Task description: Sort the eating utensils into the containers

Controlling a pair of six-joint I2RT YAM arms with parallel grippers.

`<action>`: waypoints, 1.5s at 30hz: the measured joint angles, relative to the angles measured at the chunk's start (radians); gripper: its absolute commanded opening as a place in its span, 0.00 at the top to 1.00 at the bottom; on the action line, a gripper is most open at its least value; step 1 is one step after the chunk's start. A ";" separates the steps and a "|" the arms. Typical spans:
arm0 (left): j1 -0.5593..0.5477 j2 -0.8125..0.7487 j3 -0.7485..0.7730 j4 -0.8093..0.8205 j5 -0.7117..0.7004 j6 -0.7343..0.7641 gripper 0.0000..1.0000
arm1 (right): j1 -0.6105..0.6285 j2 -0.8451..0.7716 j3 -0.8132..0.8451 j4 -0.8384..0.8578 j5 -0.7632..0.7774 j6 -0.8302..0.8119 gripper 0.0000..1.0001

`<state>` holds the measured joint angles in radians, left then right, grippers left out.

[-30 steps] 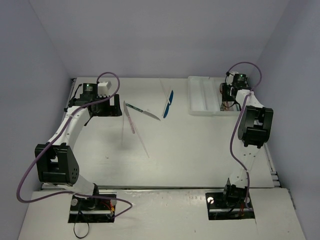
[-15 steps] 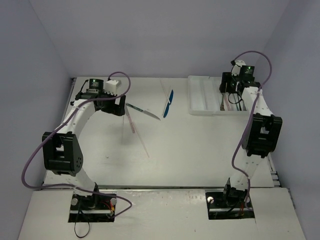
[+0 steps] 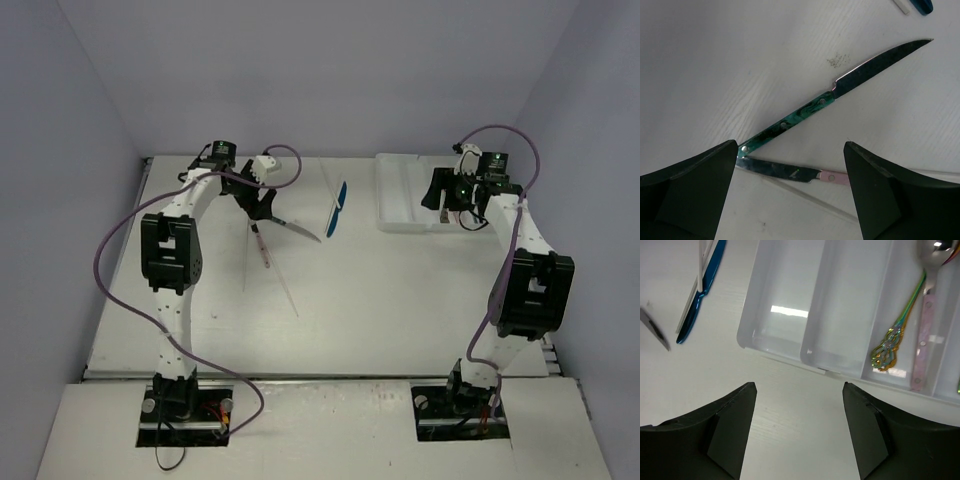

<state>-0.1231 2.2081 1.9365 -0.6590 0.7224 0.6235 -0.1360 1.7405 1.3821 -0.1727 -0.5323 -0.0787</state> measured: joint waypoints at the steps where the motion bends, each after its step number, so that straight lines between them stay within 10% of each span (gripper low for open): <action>1: -0.001 0.037 0.032 -0.013 0.011 0.020 0.15 | 0.000 0.000 -0.011 -0.007 -0.010 0.000 0.33; 11: -0.009 0.219 0.171 -0.125 0.061 0.162 0.20 | 0.000 -0.018 -0.033 -0.037 -0.060 -0.004 0.33; 23: -0.114 0.134 0.057 -0.215 -0.153 0.416 0.74 | 0.000 -0.019 -0.030 -0.043 -0.078 -0.003 0.34; 33: -0.210 0.070 -0.034 -0.250 -0.234 0.591 1.00 | 0.000 -0.019 -0.030 -0.048 -0.079 -0.003 0.34; 45: -0.246 0.005 -0.073 -0.272 -0.198 0.445 1.00 | 0.000 -0.049 -0.017 -0.057 -0.065 0.025 0.34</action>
<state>-0.3688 2.2133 1.8631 -0.9309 0.5240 1.0684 -0.1360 1.6918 1.3650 -0.2300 -0.5969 -0.0534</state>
